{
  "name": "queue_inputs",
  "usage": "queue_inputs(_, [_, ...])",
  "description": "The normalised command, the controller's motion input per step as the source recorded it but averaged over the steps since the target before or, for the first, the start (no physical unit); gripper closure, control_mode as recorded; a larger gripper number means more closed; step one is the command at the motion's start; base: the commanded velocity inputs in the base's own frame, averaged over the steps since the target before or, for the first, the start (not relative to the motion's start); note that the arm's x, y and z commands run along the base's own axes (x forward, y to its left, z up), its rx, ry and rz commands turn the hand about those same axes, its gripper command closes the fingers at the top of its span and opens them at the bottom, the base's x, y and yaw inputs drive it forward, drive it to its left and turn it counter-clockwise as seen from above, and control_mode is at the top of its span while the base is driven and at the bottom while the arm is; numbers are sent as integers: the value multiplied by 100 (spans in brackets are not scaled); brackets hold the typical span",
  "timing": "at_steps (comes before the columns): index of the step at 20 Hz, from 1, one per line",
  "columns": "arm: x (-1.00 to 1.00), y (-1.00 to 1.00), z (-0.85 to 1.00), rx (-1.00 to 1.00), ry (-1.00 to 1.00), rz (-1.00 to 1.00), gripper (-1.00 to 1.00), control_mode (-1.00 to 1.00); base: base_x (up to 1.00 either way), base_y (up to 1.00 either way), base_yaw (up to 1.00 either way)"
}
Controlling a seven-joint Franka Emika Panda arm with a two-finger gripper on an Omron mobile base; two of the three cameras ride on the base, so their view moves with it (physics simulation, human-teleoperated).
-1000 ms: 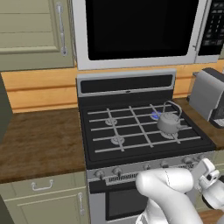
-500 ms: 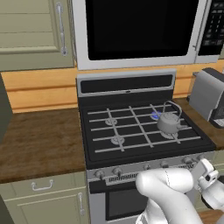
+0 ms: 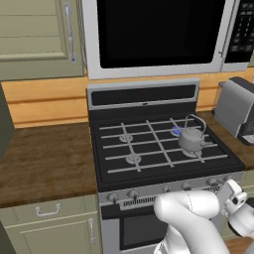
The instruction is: Turn off the rear right burner of the stove.
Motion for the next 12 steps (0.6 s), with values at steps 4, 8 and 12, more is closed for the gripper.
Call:
queue_inputs(4, [2, -8, -33, -3, 0, 0, -100, -100, 0, 0, 0])
queue_inputs(8, [20, -12, -6, 0, 0, 0, -100, -100, 0, 0, 0])
queue_inputs(12, [31, -16, 0, 1, 0, 0, -100, -100, 0, 0, 0])
